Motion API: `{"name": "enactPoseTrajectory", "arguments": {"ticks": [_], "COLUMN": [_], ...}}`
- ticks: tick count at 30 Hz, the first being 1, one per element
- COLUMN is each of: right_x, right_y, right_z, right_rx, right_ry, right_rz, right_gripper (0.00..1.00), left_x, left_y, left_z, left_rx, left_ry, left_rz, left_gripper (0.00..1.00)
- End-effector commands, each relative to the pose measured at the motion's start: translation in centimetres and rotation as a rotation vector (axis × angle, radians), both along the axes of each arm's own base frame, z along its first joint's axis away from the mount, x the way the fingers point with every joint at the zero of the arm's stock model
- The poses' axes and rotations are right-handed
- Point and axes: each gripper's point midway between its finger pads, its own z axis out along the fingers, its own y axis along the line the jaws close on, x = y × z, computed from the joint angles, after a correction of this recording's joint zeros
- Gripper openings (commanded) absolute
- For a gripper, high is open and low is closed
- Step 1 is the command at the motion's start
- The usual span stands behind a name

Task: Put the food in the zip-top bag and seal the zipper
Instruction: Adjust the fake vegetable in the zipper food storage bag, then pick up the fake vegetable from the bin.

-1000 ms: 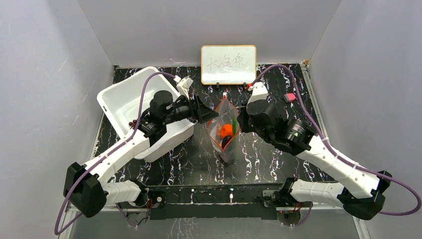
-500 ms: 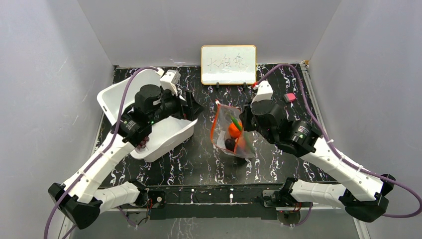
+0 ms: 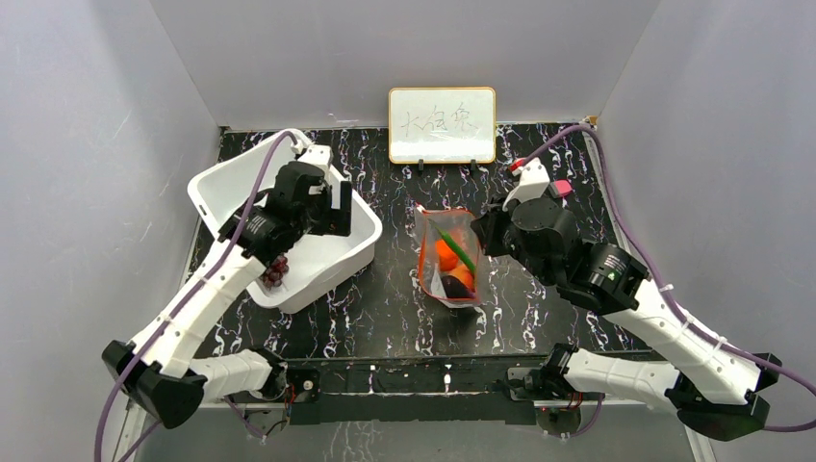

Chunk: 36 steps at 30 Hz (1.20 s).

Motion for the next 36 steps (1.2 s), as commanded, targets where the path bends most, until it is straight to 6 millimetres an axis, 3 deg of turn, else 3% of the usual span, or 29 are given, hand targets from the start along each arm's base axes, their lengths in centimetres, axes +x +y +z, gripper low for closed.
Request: {"name": "enactPoseTrajectory", "arguments": {"ticks": [1, 5, 11, 15, 25, 36], "right_x": [-0.2, -0.3, 0.0, 0.5, 1.7, 2.5], "right_y": [0.2, 0.2, 0.6, 0.7, 1.2, 2.1], "right_z": [1.2, 1.2, 1.9, 2.4, 2.1, 1.6], "right_rx": [0.058, 0.057, 0.055, 0.057, 0.022, 0.001], "right_ry": [-0.027, -0.033, -0.064, -0.087, -0.095, -0.094], "right_rz": [0.014, 0.024, 0.041, 0.024, 0.004, 0.0], "right_gripper": [0.0, 0.0, 0.0, 0.0, 0.0, 0.0], "left_x": [0.6, 2.1, 4.7, 6.7, 10.8, 11.8], "left_y": [4.1, 5.6, 8.6, 9.9, 10.6, 10.5], "left_z": [-2.6, -4.7, -7.3, -10.0, -15.5, -19.3], "left_rx": [0.094, -0.017, 0.009, -0.031, -0.118, -0.106], "left_ry": [0.091, 0.115, 0.11, 0.155, 0.234, 0.303], "left_rz": [0.094, 0.155, 0.242, 0.274, 0.311, 0.262], "left_gripper": [0.87, 0.79, 0.78, 0.77, 0.71, 0.7]}}
